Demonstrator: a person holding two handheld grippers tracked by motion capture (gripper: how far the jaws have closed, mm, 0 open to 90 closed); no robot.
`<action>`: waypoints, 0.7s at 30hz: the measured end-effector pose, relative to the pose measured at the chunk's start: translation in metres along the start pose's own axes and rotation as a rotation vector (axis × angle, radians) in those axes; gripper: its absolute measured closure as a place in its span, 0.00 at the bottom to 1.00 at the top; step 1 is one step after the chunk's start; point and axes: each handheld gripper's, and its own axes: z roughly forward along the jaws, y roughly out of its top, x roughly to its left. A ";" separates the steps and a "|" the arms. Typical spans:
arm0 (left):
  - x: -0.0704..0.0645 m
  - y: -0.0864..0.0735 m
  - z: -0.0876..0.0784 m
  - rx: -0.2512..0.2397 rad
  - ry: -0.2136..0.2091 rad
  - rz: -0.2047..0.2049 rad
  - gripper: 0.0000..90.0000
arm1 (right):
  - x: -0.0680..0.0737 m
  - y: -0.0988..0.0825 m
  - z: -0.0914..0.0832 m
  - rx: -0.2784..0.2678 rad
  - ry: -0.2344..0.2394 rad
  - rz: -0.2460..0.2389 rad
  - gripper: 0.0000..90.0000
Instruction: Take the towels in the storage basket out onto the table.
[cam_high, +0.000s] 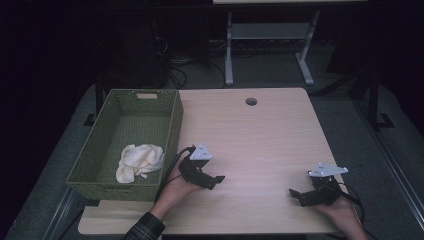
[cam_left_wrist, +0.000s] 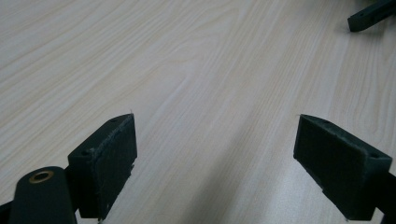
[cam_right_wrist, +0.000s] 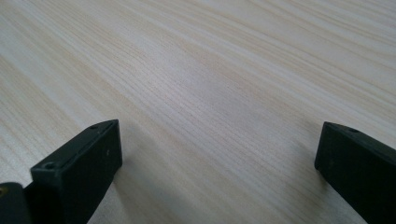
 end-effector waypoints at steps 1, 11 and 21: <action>0.000 0.001 0.000 -0.002 -0.001 -0.007 0.14 | 0.000 0.000 0.000 0.000 0.000 0.000 0.01; 0.000 0.008 -0.006 0.003 -0.011 -0.002 0.14 | 0.000 0.000 0.000 -0.003 -0.001 -0.004 0.01; 0.000 0.014 -0.011 0.009 -0.022 -0.012 0.14 | 0.000 0.000 0.000 -0.002 -0.001 -0.004 0.01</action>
